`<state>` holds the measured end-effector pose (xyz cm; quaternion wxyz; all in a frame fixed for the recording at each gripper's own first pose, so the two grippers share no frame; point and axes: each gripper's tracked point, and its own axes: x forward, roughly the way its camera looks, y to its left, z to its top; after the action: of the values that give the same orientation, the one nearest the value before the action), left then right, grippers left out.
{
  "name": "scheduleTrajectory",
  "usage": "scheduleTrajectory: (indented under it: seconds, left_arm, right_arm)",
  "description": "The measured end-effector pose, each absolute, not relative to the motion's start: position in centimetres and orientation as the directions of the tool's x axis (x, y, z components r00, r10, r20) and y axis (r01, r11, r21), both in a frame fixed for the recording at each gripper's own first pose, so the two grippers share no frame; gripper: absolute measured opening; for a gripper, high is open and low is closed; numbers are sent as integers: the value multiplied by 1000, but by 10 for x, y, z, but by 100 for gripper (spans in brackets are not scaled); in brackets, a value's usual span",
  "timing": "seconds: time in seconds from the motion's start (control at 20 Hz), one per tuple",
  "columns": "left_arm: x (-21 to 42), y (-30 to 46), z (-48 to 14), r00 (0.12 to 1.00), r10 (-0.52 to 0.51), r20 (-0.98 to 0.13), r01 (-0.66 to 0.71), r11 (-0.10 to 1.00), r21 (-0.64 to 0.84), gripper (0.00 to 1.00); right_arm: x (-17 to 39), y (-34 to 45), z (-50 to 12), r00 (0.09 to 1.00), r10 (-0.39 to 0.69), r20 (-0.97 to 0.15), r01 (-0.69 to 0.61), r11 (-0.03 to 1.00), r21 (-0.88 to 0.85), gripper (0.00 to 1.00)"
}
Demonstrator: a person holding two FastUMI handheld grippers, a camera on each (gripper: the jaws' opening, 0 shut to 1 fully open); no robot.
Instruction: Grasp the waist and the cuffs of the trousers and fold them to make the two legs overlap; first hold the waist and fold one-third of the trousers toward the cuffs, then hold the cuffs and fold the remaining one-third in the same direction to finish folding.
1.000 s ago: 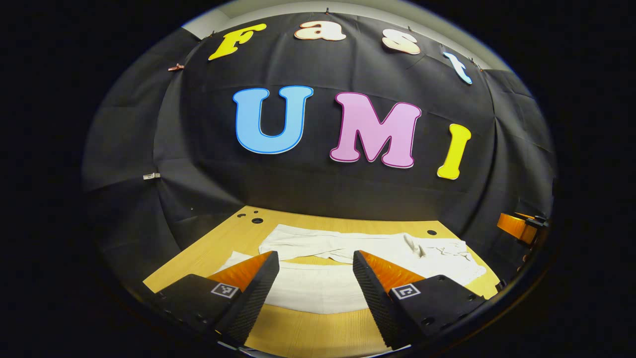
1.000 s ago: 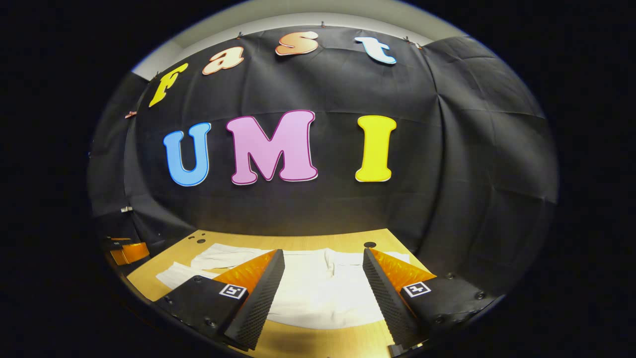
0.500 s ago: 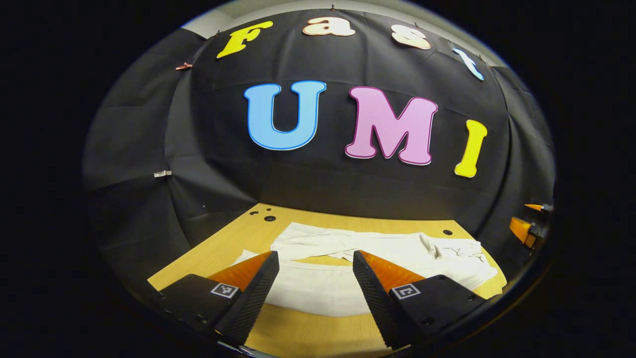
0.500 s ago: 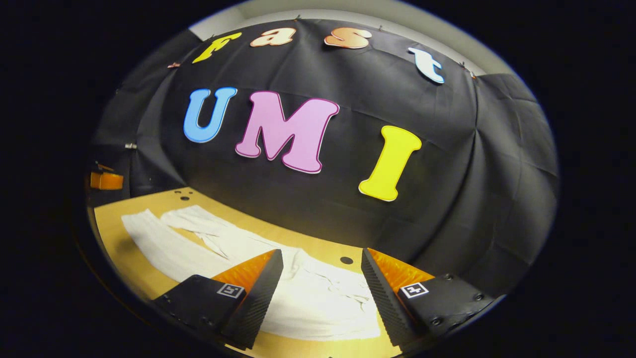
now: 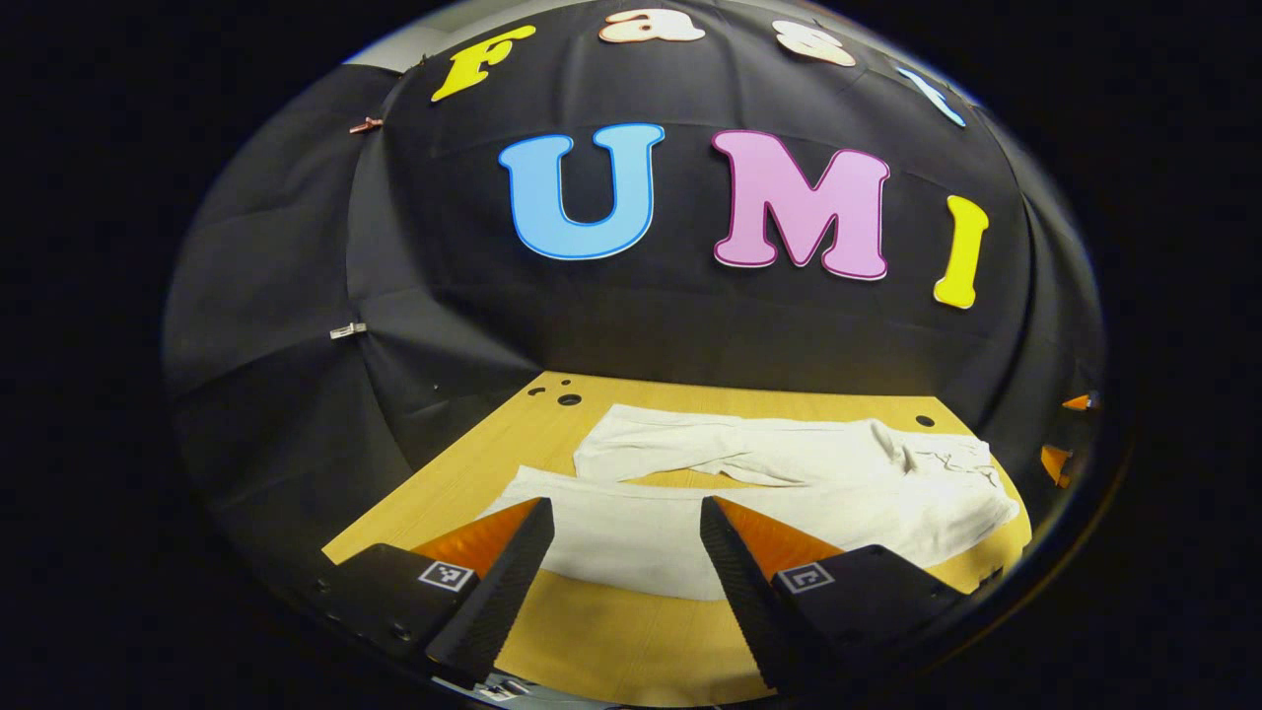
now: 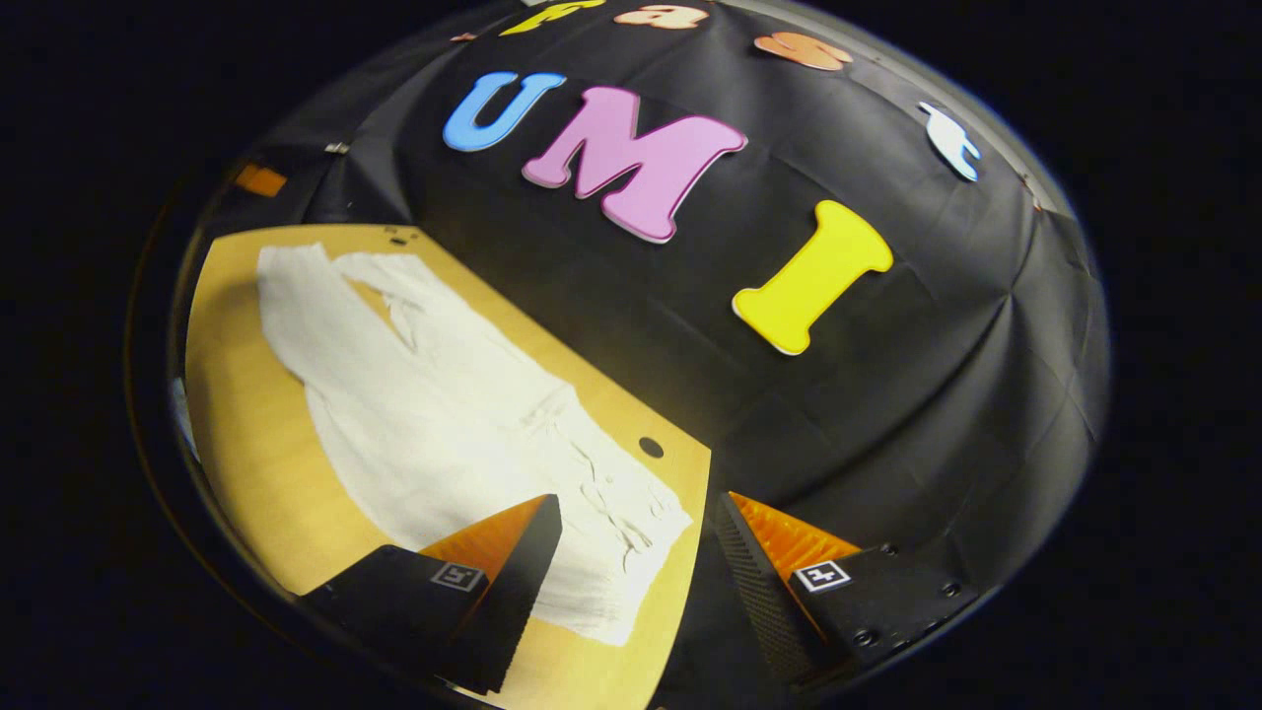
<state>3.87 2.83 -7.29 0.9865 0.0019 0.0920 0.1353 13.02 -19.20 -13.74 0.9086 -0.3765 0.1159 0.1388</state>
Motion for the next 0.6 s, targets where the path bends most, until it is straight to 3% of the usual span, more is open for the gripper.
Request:
scheduleTrajectory:
  seconds: [0.6]
  left_arm:
    - [34,36,-99,930,283,-234,-283,959,34,96]
  right_arm:
    - [113,-243,-268,792,134,-596,-606,292,-739,97]
